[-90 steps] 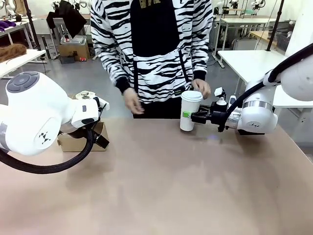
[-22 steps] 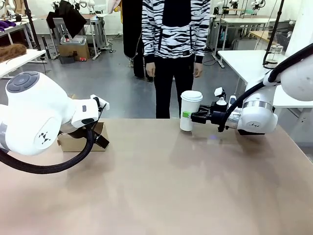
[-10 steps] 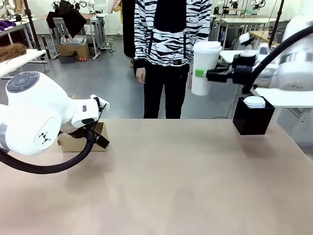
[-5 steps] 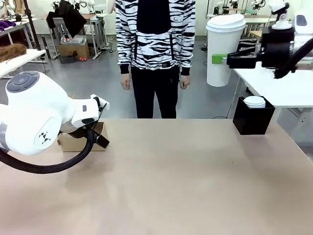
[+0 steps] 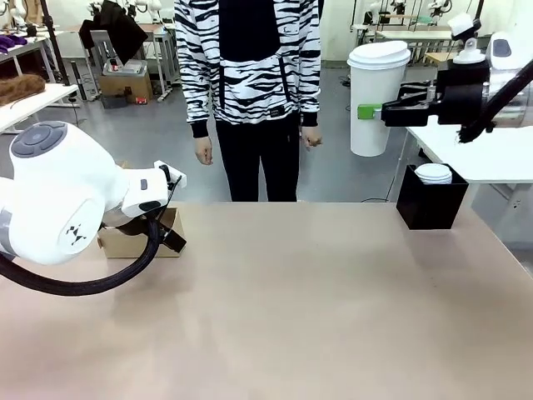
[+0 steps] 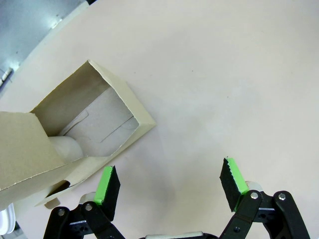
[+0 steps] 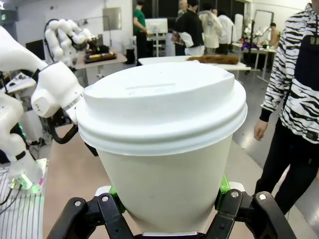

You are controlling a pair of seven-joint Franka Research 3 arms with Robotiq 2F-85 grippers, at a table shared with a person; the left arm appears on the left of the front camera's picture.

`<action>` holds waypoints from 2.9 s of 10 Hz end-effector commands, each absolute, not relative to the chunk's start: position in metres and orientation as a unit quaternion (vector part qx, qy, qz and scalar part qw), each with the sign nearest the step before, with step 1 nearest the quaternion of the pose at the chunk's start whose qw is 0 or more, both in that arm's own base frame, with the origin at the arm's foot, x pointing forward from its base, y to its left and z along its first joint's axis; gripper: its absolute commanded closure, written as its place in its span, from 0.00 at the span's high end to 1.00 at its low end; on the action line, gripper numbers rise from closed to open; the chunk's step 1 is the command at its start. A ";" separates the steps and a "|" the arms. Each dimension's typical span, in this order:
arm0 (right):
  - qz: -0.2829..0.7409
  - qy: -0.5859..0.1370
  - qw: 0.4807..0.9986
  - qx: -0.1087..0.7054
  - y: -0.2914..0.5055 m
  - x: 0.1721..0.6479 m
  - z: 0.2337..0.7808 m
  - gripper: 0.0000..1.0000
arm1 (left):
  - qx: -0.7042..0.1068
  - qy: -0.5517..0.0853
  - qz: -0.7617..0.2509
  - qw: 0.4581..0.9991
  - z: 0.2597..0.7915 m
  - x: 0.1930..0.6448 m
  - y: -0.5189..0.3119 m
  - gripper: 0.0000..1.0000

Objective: Pour a drink into a cup and package it in a carrier.
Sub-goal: Position the Cup Carrier in the center of the table.

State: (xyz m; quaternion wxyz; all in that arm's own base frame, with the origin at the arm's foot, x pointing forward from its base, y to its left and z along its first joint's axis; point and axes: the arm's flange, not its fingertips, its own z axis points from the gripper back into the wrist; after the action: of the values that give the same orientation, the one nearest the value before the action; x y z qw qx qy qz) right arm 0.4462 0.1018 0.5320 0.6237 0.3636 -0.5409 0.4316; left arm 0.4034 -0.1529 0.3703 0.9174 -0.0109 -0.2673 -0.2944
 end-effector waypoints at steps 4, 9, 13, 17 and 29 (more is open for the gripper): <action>0.432 -0.552 0.614 0.363 0.105 0.449 0.541 0.76 | -0.012 -0.268 -0.294 0.918 0.371 0.403 -0.152 1.00; 0.432 -0.552 0.614 0.363 0.105 0.449 0.541 0.76 | -0.004 -0.285 -0.253 0.925 0.420 0.389 -0.148 1.00; 0.432 -0.552 0.614 0.363 0.105 0.449 0.541 0.76 | 0.024 -0.233 -0.154 0.960 0.523 0.382 -0.153 1.00; 0.432 -0.552 0.614 0.363 0.105 0.449 0.541 0.76 | 0.037 -0.220 -0.061 0.973 0.569 0.446 -0.119 1.00; 0.432 -0.552 0.614 0.363 0.105 0.449 0.541 0.76 | 0.020 -0.167 0.026 0.985 0.512 0.514 -0.092 0.00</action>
State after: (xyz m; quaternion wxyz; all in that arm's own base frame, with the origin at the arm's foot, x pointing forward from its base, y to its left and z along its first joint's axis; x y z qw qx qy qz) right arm 0.4471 0.1028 0.5366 0.6209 0.3619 -0.5434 0.4338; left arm 0.5137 -0.0871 0.5101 0.9861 0.0063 -0.1652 0.0161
